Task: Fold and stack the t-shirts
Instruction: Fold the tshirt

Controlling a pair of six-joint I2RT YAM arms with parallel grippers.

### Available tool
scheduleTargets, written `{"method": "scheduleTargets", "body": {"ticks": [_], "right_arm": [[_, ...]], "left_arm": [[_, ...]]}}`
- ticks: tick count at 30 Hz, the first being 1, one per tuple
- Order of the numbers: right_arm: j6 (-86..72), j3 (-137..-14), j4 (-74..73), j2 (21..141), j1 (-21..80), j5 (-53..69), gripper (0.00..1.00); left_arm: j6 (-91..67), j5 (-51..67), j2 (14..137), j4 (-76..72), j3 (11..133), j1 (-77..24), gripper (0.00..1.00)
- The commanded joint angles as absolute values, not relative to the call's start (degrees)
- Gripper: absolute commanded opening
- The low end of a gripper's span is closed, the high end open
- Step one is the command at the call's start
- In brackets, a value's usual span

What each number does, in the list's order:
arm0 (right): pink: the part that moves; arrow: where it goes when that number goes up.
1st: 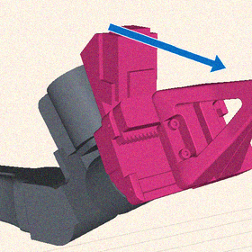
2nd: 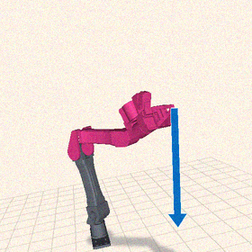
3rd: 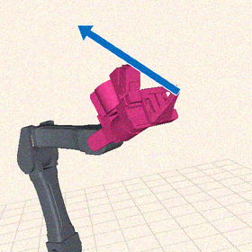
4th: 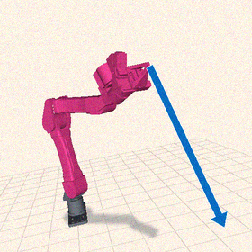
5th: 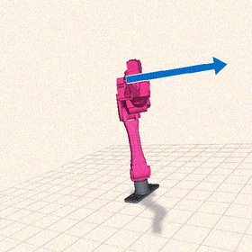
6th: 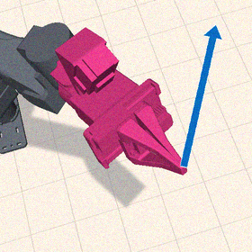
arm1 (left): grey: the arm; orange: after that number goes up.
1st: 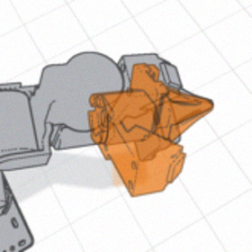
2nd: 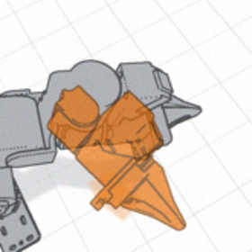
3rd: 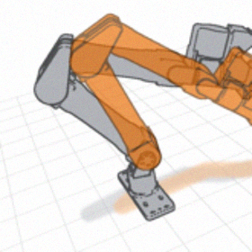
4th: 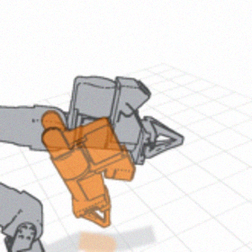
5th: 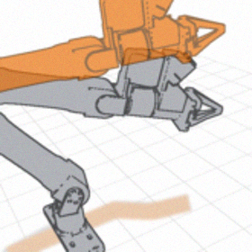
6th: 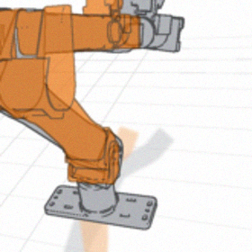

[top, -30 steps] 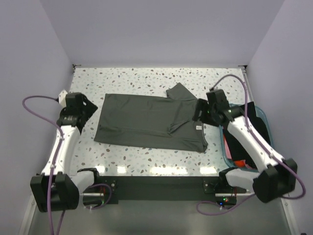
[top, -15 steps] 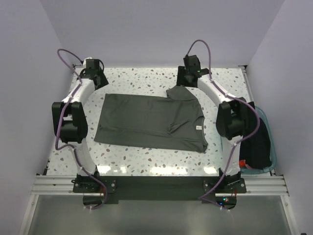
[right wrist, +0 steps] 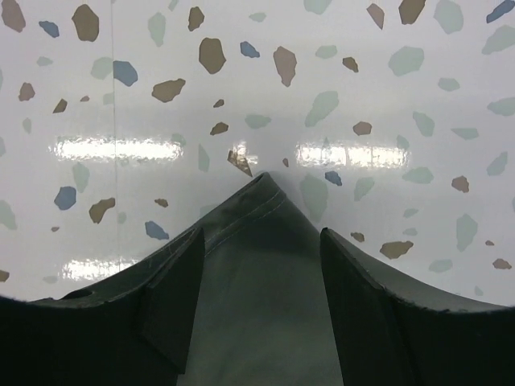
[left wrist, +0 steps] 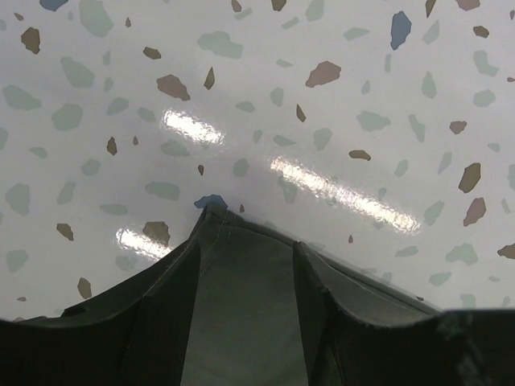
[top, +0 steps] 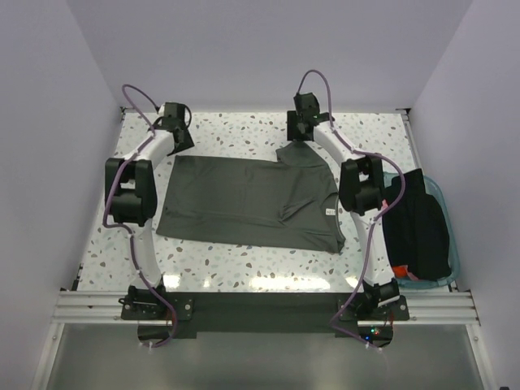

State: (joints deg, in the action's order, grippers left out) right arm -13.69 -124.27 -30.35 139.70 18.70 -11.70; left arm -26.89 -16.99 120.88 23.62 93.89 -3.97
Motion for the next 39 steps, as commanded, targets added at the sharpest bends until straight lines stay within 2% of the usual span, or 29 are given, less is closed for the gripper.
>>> {"method": "scheduleTargets", "body": {"ticks": [1, 15, 19, 22, 26, 27, 30, 31, 34, 39], "right_arm": [[-11.3, -128.8, -28.5, 141.8, 18.5, -14.1, 0.63], [-9.2, -132.9, -28.4, 147.0, 17.8, -13.6, 0.63], [-9.6, -131.7, -28.2, 147.0, 17.6, -13.4, 0.62], [-10.7, -129.8, -27.9, 146.3, 17.4, -13.0, 0.58], [-12.6, -126.9, -25.9, 144.8, 17.3, -11.3, 0.45], [-13.3, -126.8, -25.8, 144.7, 17.2, -10.6, 0.37], [-14.6, -127.4, -26.1, 144.6, 17.1, -10.1, 0.24], [-14.9, -127.6, -25.9, 144.4, 17.1, -9.9, 0.15], [-16.1, -127.7, -25.3, 144.0, 16.8, -9.5, 0.0], [-17.1, -126.2, -23.5, 140.5, 16.4, -9.4, 0.0]], "left_arm": [[-30.4, -20.3, 122.1, 23.7, 94.0, -3.6, 0.54], [-33.3, -20.1, 128.1, 24.8, 97.8, -3.6, 0.45], [-33.4, -20.1, 128.8, 24.3, 97.8, -3.6, 0.39], [-33.4, -20.1, 129.2, 23.7, 97.6, -3.6, 0.27], [-33.6, -19.4, 129.8, 23.4, 97.0, -3.5, 0.19], [-33.6, -19.2, 129.8, 22.9, 96.8, -3.5, 0.18], [-33.7, -18.5, 129.3, 21.7, 96.1, -3.4, 0.14], [-33.7, -18.4, 128.9, 21.4, 96.0, -3.4, 0.12], [-33.7, -17.7, 128.2, 20.8, 96.0, -3.3, 0.09], [-34.3, -17.0, 126.5, 19.1, 94.9, -2.9, 0.09]]}}
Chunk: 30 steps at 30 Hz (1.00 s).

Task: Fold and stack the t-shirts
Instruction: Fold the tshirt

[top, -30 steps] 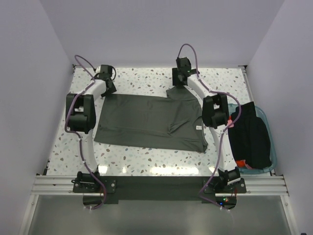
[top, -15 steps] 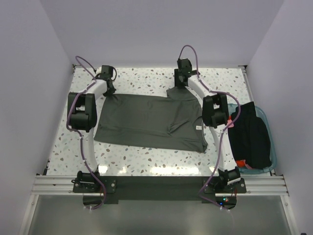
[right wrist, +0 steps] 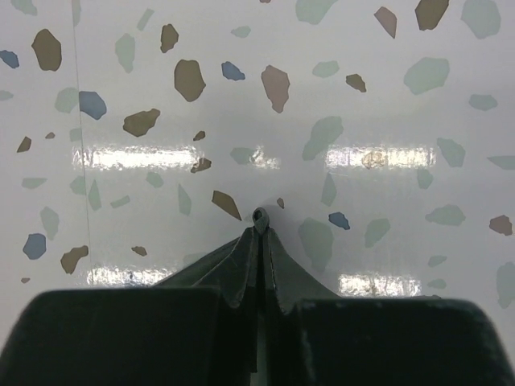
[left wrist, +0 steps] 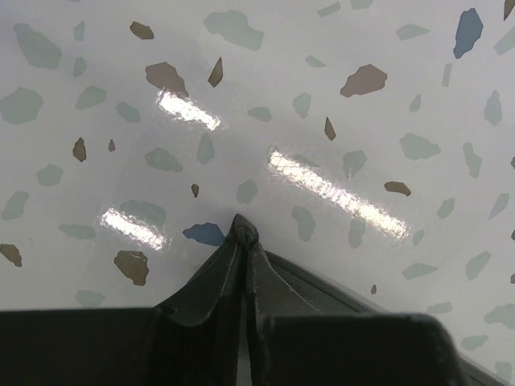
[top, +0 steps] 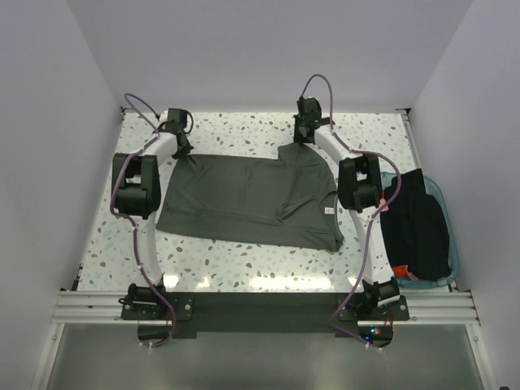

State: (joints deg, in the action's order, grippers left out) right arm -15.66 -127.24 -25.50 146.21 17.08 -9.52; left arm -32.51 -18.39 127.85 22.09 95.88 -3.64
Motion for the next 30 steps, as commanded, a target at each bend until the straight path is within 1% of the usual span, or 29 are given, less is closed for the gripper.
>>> {"method": "scheduleTargets", "body": {"ticks": [1, 9, 15, 21, 30], "right_arm": [[-17.1, -125.3, -22.7, 139.9, 16.4, -9.5, 0.0], [-17.9, -120.2, -20.4, 130.6, 16.3, -9.9, 0.0], [-19.7, -111.2, -18.4, 123.4, 16.4, -9.8, 0.0], [-20.9, -98.7, -15.8, 115.4, 17.0, -10.4, 0.0], [-20.9, -90.6, -15.6, 108.5, 19.9, -13.4, 0.0]], "left_arm": [[-34.7, -16.7, 125.6, 18.7, 94.6, -2.8, 0.09], [-35.4, -14.4, 120.8, 13.9, 89.8, -1.6, 0.09], [-35.6, -12.2, 117.9, 10.6, 86.1, -0.6, 0.11], [-36.2, -10.2, 115.3, 9.1, 83.3, 0.0, 0.14], [-37.9, -7.4, 111.3, 6.8, 78.1, 1.4, 0.17]]}}
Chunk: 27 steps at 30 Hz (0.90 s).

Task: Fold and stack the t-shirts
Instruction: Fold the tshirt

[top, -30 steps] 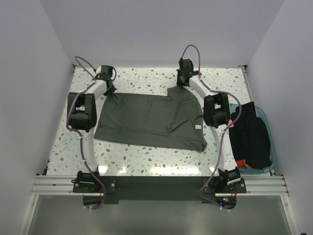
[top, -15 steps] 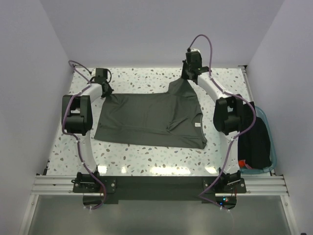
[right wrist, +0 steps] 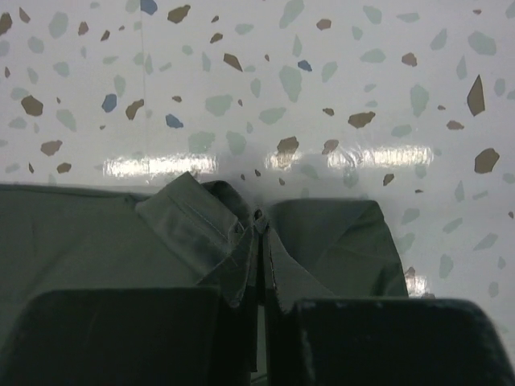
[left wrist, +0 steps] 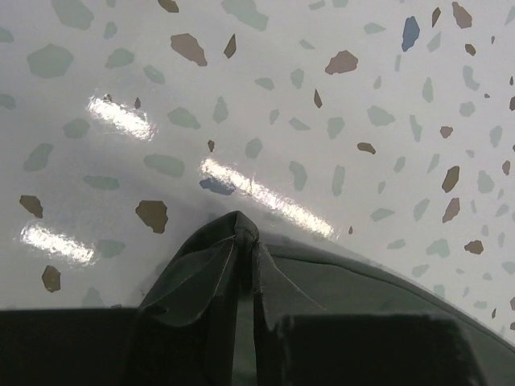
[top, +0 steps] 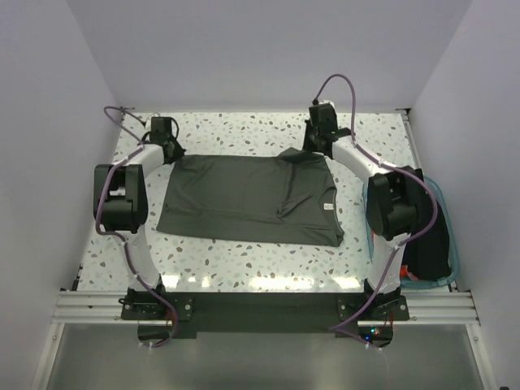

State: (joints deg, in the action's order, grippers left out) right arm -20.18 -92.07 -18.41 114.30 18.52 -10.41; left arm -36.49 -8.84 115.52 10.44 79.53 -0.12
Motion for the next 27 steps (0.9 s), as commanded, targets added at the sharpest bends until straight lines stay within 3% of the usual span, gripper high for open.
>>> {"method": "scheduleTargets", "body": {"ticks": [1, 27], "right_arm": [[-20.9, -88.9, -15.6, 107.9, 20.1, -13.6, 0.0], [-26.7, -65.4, -18.8, 86.4, 24.3, -16.7, 0.0]], "left_arm": [[-38.0, -7.4, 111.0, 6.7, 77.4, 1.4, 0.17], [-40.8, -7.9, 96.0, 8.9, 61.9, 3.2, 0.15]]}}
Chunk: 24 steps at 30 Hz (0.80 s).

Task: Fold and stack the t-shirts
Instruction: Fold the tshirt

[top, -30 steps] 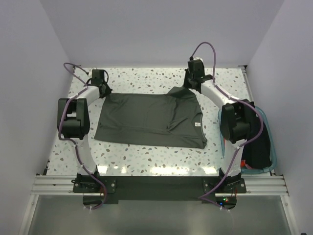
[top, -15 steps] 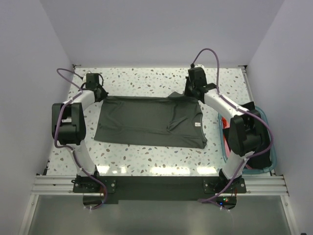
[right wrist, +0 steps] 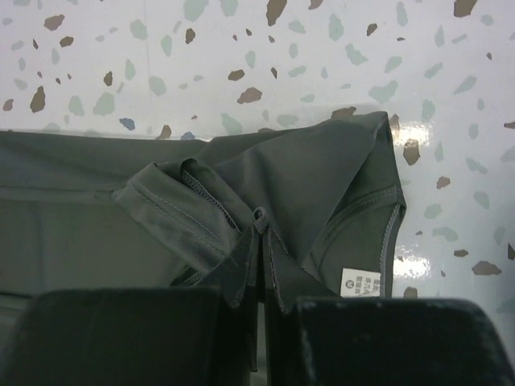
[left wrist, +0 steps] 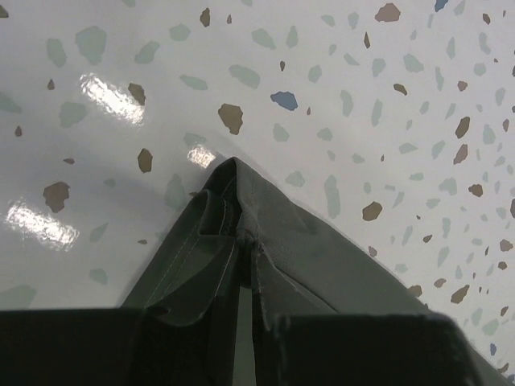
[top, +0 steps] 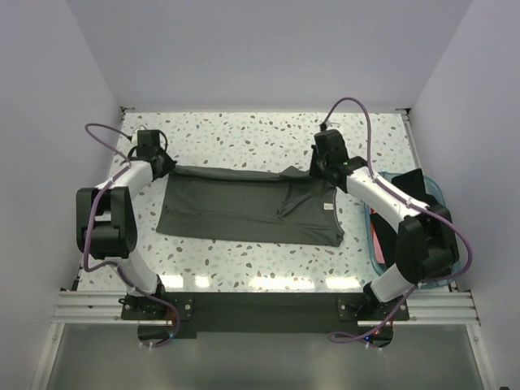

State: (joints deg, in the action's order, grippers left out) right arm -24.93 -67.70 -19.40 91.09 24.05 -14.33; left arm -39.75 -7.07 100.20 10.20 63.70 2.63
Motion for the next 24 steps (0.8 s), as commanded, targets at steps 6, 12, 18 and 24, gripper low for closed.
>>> {"method": "scheduleTargets", "body": {"ticks": [6, 12, 18, 24], "right_arm": [[-27.8, -60.9, -19.6, 82.0, 25.5, -16.5, 0.0], [-29.1, -57.0, -20.1, 77.4, 26.6, -16.3, 0.0], [-31.0, -52.0, -20.2, 73.3, 27.6, -15.1, 0.0], [-32.3, -46.1, -19.1, 69.2, 28.1, -12.9, 0.0]], "left_arm": [[-41.4, -9.0, 91.6, 9.8, 58.1, 3.3, 0.15], [-41.8, -9.1, 88.6, 10.5, 55.0, 3.3, 0.15], [-42.5, -9.0, 85.4, 10.5, 51.2, 3.4, 0.16], [-44.3, -8.9, 81.6, 9.2, 44.0, 3.4, 0.22]]}}
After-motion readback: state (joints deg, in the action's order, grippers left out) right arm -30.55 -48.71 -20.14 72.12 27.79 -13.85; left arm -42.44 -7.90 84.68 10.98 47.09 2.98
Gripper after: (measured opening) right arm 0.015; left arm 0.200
